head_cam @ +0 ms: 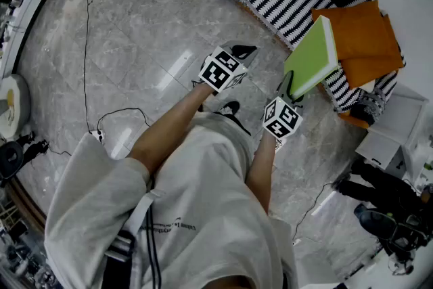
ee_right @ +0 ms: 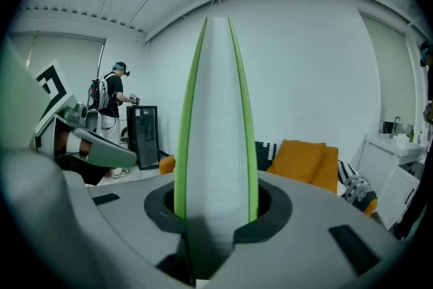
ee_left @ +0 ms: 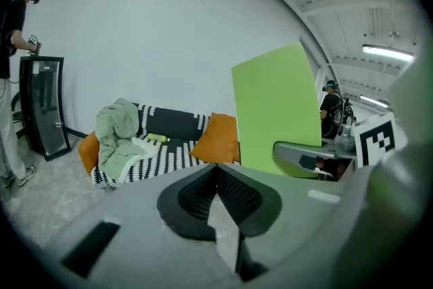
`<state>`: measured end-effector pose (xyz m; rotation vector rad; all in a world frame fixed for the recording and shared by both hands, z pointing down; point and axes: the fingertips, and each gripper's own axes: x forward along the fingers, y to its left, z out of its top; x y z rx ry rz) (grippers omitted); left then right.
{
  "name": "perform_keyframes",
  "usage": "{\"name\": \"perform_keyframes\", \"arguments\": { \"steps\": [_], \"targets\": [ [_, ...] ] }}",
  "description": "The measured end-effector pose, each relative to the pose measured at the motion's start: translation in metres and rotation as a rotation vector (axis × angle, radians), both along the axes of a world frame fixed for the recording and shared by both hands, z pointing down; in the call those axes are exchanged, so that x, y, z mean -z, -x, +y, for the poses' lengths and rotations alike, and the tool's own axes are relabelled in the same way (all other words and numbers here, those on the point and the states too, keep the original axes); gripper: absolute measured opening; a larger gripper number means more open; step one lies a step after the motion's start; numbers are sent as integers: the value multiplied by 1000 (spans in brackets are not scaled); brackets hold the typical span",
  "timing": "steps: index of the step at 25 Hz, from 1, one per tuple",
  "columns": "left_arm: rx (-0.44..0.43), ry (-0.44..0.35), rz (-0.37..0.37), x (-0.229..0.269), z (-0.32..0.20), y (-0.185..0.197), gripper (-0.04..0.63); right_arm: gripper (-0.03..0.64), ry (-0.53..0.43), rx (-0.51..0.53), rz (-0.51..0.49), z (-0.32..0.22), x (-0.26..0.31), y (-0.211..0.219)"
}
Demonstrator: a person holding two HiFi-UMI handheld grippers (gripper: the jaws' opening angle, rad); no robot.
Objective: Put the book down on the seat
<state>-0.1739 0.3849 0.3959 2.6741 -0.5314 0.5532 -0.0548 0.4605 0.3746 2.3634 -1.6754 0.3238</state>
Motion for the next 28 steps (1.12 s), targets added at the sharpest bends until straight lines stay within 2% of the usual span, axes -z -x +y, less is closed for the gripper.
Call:
{"name": "perform_keyframes", "arguments": {
  "steps": [4,7,14,20,24,28],
  "targets": [
    [36,-22,-46,-5,7,26,2,118,32,19,12,10,-10,28],
    [111,-27,-55,-8,10,59,2,118,51,25,16,24,-18,52],
    [207,-63,-30,4,15,93,2,120,64,55,32,36,-21,82],
    [266,-96,-50,-1,9,96,2,120,55,136,50,23,-25,90],
    [299,-110,-68,2,-1,82,2,120,14,207,7,-4,-18,76],
    [360,-111,-70,8,-13,61,2,120,19,312,8,-28,-10,60]
  ]
}}
